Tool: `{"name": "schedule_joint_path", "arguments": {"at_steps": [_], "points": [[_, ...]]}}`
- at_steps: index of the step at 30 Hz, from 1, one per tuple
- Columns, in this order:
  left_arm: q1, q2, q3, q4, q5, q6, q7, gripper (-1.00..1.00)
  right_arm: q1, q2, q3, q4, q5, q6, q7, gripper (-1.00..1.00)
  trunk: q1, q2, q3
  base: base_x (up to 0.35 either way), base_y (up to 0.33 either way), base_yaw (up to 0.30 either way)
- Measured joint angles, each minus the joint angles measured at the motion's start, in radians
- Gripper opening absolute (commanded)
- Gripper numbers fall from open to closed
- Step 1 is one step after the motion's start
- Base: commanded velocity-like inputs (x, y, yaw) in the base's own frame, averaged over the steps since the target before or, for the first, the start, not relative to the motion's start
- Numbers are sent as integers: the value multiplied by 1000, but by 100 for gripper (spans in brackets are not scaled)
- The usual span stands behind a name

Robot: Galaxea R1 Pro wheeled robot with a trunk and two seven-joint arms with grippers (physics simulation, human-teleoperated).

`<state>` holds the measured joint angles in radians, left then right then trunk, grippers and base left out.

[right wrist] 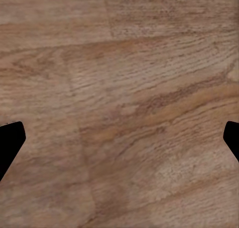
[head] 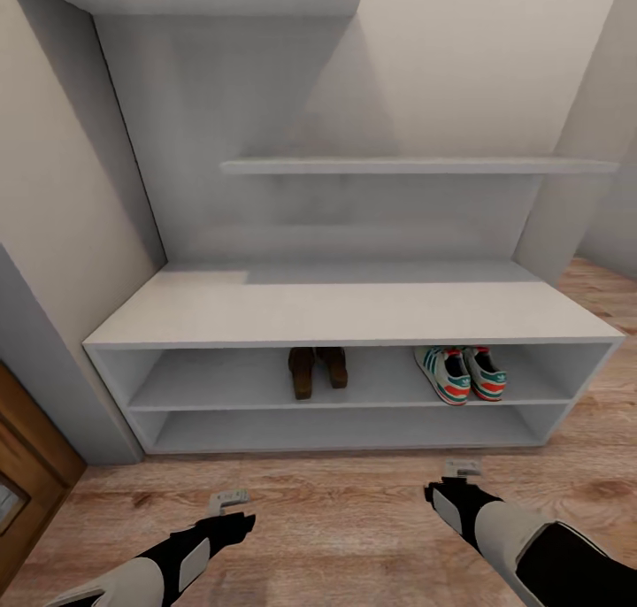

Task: Pick up the two gym shoes and the two sandals from the corridor floor and place them onto the hallstand (shoe rack) in the corridor, making sure they are on the rack and not on the floor. Arrange them so the two gym shoes are next to each other and the two sandals are next to each other.

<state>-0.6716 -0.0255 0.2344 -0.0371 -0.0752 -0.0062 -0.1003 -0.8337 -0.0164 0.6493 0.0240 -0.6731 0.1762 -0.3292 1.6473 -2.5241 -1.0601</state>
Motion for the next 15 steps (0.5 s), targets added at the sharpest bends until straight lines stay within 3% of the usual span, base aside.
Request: {"name": "schedule_joint_path", "arguments": {"at_steps": [15], "points": [[0, 1, 1, 0, 1, -10, 0, 100, 69, -5, 1, 24, 0, -92, -4, 100, 0, 0, 0, 0, 0, 0]]}}
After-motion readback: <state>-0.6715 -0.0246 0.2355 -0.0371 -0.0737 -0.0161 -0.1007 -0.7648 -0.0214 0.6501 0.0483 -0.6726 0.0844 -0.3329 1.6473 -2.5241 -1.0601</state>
